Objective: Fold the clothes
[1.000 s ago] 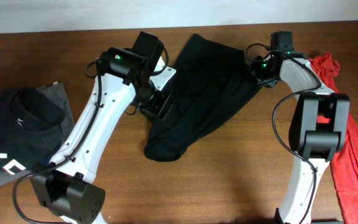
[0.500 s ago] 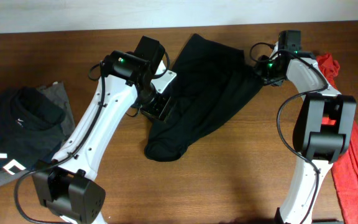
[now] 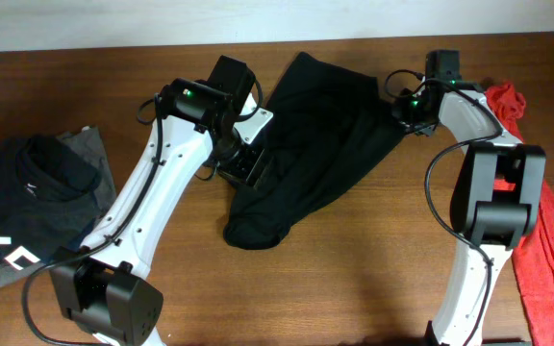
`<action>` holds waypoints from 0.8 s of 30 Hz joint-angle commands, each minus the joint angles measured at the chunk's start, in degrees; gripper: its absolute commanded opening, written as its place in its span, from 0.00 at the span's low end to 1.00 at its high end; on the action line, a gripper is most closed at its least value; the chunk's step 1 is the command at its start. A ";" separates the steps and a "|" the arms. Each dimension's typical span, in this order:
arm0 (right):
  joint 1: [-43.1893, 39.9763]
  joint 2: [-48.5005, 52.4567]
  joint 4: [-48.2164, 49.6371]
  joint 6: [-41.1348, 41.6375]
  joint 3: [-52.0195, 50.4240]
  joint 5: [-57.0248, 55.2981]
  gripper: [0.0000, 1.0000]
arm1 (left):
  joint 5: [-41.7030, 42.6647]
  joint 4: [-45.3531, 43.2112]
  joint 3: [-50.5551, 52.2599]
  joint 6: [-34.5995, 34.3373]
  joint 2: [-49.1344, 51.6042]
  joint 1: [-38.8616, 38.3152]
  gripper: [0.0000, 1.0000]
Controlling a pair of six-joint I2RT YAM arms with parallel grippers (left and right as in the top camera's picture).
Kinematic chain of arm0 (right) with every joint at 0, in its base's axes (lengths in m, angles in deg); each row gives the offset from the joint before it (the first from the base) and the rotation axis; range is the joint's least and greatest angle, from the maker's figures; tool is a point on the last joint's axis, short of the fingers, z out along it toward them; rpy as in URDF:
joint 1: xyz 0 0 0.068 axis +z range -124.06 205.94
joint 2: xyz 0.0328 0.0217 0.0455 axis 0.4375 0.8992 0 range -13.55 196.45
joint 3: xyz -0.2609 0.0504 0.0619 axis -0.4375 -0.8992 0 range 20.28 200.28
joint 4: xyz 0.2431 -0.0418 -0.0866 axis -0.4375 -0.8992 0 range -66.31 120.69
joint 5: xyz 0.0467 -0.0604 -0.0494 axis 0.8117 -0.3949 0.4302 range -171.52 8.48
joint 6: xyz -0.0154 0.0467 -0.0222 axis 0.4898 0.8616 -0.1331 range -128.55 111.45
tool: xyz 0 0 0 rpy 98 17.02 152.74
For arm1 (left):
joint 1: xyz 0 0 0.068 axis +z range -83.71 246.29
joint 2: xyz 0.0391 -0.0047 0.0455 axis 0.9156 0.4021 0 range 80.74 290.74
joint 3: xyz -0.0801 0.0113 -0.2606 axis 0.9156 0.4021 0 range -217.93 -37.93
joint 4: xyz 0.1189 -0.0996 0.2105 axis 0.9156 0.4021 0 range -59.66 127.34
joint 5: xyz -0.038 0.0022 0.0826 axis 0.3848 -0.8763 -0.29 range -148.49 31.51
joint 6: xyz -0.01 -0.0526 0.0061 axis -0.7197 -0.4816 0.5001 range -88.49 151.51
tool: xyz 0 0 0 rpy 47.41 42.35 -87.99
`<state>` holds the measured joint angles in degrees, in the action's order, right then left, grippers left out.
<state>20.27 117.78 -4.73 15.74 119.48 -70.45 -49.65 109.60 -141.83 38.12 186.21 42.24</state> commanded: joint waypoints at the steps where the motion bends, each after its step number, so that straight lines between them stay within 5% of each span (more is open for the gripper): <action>1: 1.31 1.44 -0.94 0.57 -0.68 -3.08 0.35 | 0.83 0.31 0.87 0.74 -0.15 -0.20 0.76; 11: 0.50 0.33 -2.80 -0.02 -0.61 -4.04 0.06 | 0.85 1.36 3.10 0.76 -0.15 -0.20 0.76; 24: -0.37 -14.88 -5.53 -5.05 -0.61 -0.22 0.04 | 3.54 1.16 11.08 -1.03 -0.15 -5.09 0.76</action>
<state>20.25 109.05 -9.85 12.18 118.67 -71.26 -48.58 111.46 -134.55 38.54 186.18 38.46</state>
